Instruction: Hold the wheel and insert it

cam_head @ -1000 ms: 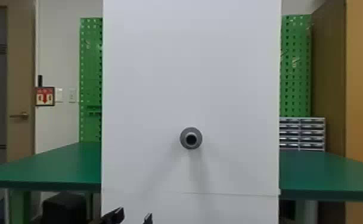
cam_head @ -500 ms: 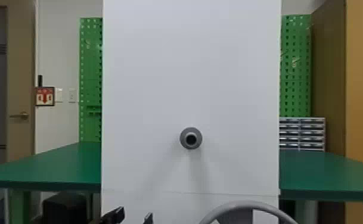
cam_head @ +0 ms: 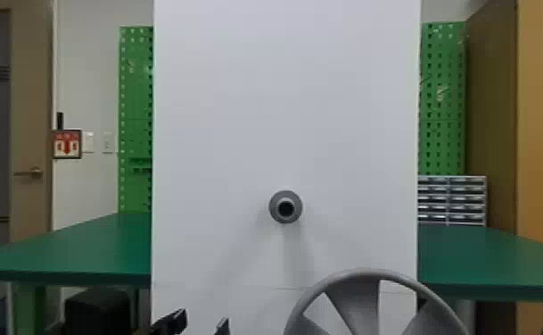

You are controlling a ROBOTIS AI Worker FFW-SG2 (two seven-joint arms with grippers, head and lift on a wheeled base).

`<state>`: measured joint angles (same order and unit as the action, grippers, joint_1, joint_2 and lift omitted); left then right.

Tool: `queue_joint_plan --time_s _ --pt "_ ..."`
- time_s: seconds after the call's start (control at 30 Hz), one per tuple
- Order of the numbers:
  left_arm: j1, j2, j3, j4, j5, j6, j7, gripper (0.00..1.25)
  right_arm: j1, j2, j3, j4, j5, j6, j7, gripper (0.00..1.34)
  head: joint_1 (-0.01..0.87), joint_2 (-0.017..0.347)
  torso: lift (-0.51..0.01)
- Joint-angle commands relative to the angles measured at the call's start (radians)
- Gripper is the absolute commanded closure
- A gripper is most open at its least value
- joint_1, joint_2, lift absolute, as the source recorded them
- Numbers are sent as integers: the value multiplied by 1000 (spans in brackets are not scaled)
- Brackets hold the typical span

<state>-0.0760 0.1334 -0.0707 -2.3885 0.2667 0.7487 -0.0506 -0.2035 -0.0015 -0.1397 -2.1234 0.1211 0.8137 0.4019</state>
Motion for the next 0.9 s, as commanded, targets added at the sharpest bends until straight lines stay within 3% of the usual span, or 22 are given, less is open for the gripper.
queue_joint_plan --time_s 0.0,0.57,0.87 --pt "-2 0 -1 0 0 0 0 553 -47 2 3 -13 3 61 0 1159 5 112 -478" --pt "-7 0 -8 0 -1 9 6 553 -188 2 5 -67 38 251 0 1159 5 112 -478" --pt "-11 0 -9 0 -3 17 6 553 -251 -23 17 -70 23 226 0 1159 5 112 -478"
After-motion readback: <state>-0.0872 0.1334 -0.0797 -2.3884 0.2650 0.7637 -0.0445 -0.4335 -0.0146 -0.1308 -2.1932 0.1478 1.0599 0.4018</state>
